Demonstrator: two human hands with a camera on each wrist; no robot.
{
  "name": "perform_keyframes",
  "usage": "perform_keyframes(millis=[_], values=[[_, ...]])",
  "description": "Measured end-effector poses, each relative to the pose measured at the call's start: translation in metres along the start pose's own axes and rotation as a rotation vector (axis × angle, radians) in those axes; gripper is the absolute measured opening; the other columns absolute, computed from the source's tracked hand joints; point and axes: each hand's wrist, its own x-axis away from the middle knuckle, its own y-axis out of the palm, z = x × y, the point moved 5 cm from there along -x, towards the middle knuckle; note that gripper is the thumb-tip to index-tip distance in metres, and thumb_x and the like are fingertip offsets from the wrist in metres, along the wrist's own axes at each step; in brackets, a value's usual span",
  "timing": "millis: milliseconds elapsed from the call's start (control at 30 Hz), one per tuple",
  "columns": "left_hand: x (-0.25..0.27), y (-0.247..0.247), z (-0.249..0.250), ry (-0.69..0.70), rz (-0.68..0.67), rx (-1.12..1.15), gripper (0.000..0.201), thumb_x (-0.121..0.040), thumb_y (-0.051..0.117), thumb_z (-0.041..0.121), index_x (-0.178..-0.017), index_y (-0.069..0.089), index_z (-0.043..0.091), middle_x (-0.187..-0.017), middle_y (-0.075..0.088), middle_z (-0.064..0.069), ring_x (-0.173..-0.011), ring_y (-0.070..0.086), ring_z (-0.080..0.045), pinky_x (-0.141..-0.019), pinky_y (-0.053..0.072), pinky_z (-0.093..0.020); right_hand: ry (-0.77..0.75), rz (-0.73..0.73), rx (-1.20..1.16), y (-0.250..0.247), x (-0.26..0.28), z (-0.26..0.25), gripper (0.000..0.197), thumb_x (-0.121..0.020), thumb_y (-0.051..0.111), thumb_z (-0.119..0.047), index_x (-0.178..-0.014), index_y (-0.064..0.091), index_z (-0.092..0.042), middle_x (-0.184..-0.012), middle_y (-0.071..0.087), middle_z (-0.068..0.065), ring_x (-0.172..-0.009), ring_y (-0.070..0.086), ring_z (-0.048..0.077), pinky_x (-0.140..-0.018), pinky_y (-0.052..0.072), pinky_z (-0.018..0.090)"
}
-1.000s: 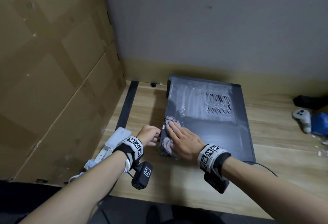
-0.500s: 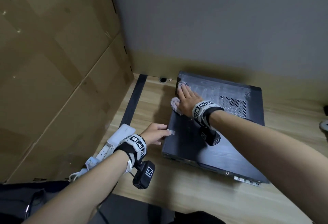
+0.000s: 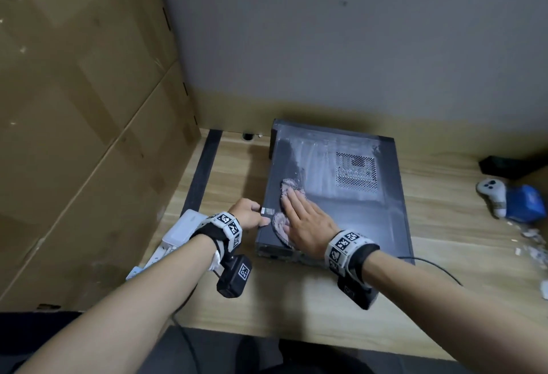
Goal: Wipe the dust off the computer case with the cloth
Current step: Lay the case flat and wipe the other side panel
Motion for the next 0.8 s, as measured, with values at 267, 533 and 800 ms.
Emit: perform_keyframes(millis=[267,533,800], values=[[-0.007,-0.005,0.044,0.012,0.035,0.207,0.020,-0.089,0.060,0.023,-0.097,0.066,0.005,-0.092,0.069,-0.009,-0.078,0.065,-0.023,-0.068,0.052,-0.031,0.006,-0.001,0.012,-0.001,0.014,0.010,0.072,-0.094,0.026,-0.047,-0.150,0.034,-0.002,-0.157,0.032,0.018,-0.145,0.034,0.030,-0.115,0.036,0.043],[-0.035,-0.009,0.054,0.028,0.077,0.171,0.034,-0.093,0.055,0.036,-0.096,0.065,0.004,-0.091,0.068,-0.011,-0.082,0.065,-0.025,-0.074,0.051,-0.034,0.032,-0.069,0.009,-0.013,-0.039,0.045,0.079,-0.093,0.003,-0.052,-0.157,0.000,-0.007,-0.165,-0.004,0.012,-0.153,0.000,0.025,-0.124,0.012,0.043],[-0.050,-0.013,0.039,-0.047,0.089,0.244,0.024,-0.079,0.064,0.039,-0.084,0.066,0.015,-0.098,0.073,-0.012,-0.090,0.069,-0.031,-0.075,0.055,-0.055,0.125,-0.128,-0.013,-0.037,-0.119,0.087,0.070,-0.103,0.015,-0.047,-0.156,-0.010,-0.009,-0.164,-0.016,0.009,-0.152,-0.011,0.023,-0.124,0.006,0.042]])
